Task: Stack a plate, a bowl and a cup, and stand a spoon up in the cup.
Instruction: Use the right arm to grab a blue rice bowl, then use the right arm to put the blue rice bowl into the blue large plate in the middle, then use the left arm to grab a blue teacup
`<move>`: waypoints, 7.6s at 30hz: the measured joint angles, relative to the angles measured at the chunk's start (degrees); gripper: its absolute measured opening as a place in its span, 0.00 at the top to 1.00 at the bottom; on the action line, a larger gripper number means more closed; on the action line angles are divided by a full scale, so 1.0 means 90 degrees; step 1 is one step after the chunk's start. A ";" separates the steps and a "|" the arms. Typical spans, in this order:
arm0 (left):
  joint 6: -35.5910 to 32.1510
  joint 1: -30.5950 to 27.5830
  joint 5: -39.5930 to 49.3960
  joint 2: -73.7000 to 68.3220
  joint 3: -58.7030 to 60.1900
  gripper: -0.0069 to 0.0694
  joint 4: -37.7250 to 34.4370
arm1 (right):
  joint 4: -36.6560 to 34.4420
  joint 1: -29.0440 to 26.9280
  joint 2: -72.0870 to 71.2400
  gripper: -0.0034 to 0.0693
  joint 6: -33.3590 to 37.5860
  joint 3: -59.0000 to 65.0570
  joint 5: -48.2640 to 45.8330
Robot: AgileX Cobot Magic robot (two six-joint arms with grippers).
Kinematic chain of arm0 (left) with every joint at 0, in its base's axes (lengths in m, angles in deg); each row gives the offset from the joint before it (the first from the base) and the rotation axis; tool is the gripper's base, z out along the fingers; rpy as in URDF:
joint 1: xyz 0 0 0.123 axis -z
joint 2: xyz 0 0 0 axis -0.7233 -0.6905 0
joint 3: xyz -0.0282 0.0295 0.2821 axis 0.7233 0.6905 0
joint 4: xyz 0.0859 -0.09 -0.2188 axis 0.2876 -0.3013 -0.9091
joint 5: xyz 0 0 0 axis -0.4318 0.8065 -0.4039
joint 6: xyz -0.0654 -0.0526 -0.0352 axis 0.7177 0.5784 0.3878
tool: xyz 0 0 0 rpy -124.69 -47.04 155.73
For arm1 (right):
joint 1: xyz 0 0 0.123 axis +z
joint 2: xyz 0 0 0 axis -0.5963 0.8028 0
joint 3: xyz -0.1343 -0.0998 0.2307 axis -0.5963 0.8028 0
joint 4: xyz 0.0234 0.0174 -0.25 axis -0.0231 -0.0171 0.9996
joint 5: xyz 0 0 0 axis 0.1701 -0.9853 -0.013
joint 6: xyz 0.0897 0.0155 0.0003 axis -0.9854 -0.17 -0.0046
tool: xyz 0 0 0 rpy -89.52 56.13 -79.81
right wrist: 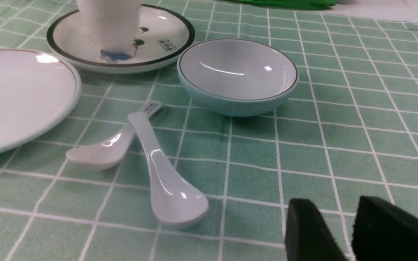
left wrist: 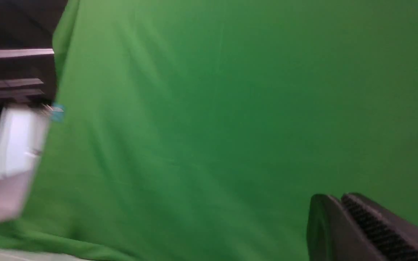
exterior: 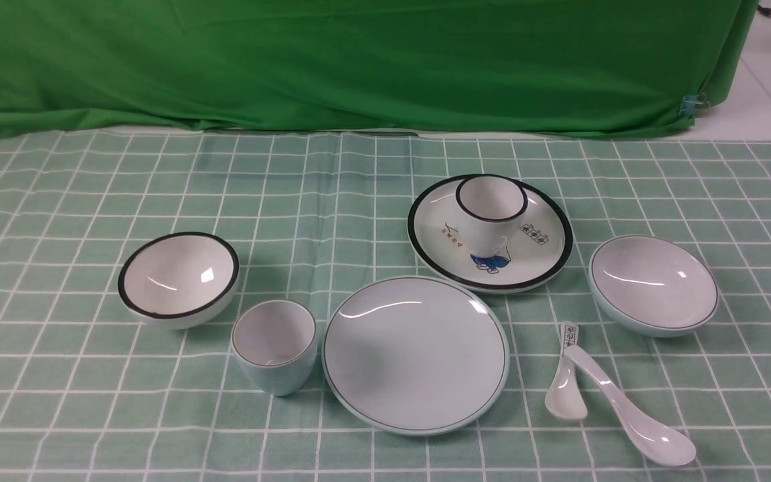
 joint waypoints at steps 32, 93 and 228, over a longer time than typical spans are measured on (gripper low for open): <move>0.2782 0.0000 0.0483 -0.0427 -0.0274 0.89 0.2870 | 0.0000 0.0000 0.0000 0.62 -0.0022 0.0000 0.0000; -0.4642 0.2039 0.6941 -0.5700 -0.4307 0.89 -0.2739 | -0.0505 0.0000 0.0000 0.62 -0.1063 0.0000 0.0371; -0.5188 0.3424 0.8826 -0.7223 -0.5734 0.89 -0.1702 | 0.0960 0.5071 0.9201 0.87 -0.0104 -0.8394 -0.5206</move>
